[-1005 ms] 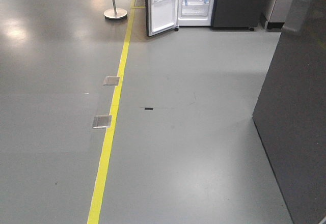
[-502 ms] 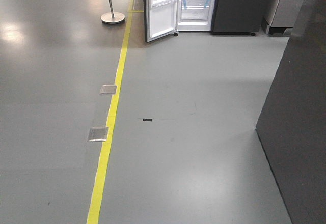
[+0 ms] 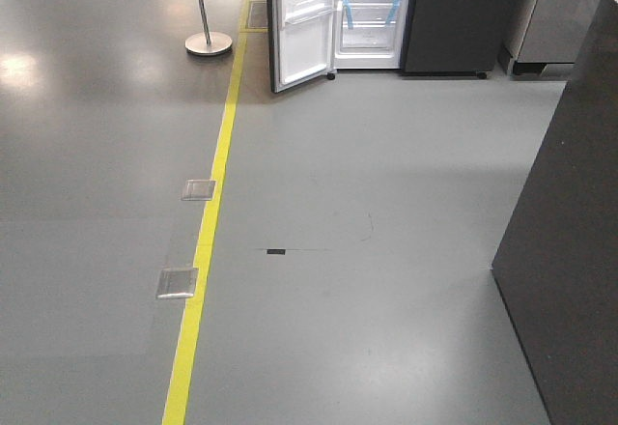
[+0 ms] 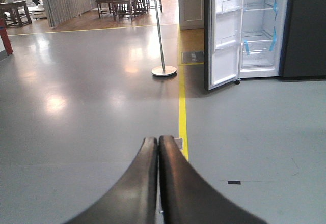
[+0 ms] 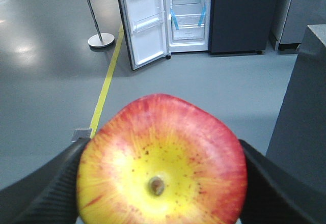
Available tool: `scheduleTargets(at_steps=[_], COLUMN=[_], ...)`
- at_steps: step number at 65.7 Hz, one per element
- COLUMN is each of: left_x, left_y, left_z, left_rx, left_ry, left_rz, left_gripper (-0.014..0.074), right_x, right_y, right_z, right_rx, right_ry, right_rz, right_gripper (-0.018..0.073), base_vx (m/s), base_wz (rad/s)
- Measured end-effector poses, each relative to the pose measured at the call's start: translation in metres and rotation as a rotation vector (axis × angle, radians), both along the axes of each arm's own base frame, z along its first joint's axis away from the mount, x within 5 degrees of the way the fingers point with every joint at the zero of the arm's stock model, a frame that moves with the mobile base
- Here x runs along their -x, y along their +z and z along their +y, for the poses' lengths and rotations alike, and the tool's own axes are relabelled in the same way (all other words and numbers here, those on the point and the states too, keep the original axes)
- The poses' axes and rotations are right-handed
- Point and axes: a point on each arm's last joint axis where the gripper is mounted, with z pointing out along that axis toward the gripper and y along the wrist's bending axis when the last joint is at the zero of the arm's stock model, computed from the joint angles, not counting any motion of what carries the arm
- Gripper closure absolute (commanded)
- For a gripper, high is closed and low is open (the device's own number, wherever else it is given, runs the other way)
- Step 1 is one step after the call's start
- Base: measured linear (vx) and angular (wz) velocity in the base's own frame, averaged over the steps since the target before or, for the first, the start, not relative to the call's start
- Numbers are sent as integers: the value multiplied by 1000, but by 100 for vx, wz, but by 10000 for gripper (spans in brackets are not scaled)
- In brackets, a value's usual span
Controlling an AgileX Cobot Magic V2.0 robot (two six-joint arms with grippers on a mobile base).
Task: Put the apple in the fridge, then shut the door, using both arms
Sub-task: 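Drive toward the open white refrigerator holding the apple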
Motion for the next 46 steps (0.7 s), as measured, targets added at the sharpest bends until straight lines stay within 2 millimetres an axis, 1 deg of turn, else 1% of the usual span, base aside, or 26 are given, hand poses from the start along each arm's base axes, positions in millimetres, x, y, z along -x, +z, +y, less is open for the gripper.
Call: scheduleTargets(at_steps=[46], left_x=[0], left_y=[0], left_z=[0], left_rx=[0], left_ry=[0], left_rz=[0], left_gripper=[602], right_x=[0], right_y=[0], right_z=[0], right_rx=[0], right_ry=[0], right_rz=[0], right_gripper=[363], base_vx=[23], base_wz=[2])
